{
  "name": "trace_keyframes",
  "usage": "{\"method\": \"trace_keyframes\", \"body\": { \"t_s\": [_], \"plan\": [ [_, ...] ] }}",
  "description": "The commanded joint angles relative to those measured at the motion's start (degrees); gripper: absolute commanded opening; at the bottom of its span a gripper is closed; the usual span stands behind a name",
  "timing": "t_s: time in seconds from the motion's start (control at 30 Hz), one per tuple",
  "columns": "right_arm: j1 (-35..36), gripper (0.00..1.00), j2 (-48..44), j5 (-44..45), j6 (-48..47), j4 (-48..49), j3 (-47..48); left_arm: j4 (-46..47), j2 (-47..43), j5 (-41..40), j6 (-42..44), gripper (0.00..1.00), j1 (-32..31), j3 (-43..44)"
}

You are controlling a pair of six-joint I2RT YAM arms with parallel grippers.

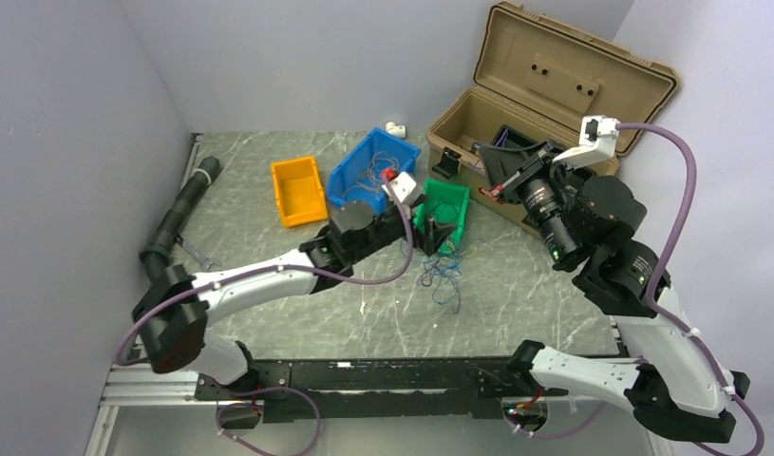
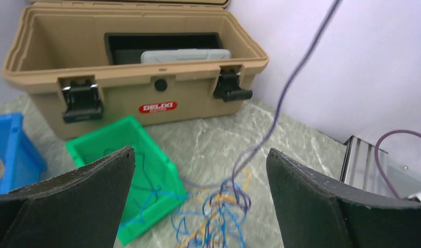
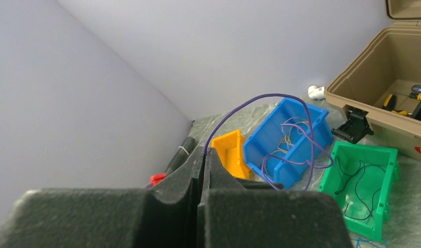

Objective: Untangle the cables
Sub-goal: Untie the cable.

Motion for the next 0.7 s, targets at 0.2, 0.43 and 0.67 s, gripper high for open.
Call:
{"method": "trace_keyframes", "body": {
  "t_s": [0.2,0.43,0.67],
  "plan": [
    [0.0,0.00,1.0,1.7,-3.2,0.0,15.1,9.3,15.8,5.0,-8.2,0.88,-0.5,3.4],
    [0.1,0.00,5.1,9.8,-9.1,0.6,30.0,5.3,14.2,0.5,-9.5,0.68,-2.6,-3.7],
    [0.1,0.00,0.3,20.9,-15.0,7.4,24.3,-1.4,-3.3,-10.7,-10.5,0.37,-3.1,-21.9]
  ]
}}
